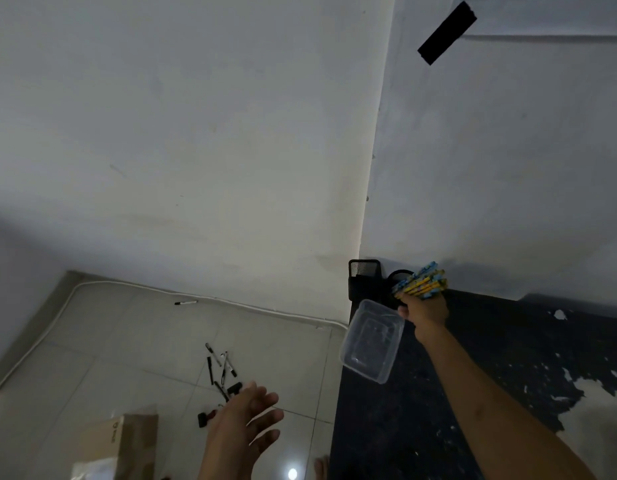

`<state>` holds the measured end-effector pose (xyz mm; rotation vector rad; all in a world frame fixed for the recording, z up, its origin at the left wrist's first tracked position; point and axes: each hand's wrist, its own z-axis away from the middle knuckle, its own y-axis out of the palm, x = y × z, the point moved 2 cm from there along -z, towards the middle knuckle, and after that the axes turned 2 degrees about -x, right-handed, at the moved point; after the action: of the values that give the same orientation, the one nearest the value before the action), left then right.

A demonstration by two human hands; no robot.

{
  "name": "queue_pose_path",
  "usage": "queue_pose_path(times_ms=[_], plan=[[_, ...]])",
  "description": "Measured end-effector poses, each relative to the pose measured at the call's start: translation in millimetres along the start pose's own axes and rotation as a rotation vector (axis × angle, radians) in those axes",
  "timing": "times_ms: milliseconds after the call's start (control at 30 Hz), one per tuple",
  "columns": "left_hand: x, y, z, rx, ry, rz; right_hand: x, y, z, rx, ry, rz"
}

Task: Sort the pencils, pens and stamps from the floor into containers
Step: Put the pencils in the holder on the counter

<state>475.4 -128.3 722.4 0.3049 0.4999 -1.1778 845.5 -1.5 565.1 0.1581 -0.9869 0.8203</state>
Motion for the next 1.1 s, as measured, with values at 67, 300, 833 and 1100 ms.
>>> queue_pose_path(times_ms=[67, 300, 833, 1100], plan=[[0, -1, -3, -0.003, 0.008, 0.001, 2, 5, -3, 0.004, -0.009, -0.051], [0, -11, -11, -0.017, -0.001, 0.002, 9, 10, -6, 0.038, 0.016, -0.139], [-14, -98, -27, -0.01, 0.039, 0.112, -1, 42, 173, -0.023, -0.286, -0.015], [-38, -199, -23, -0.069, 0.113, 0.233, -23, 120, 344, 0.308, -0.564, 0.164]])
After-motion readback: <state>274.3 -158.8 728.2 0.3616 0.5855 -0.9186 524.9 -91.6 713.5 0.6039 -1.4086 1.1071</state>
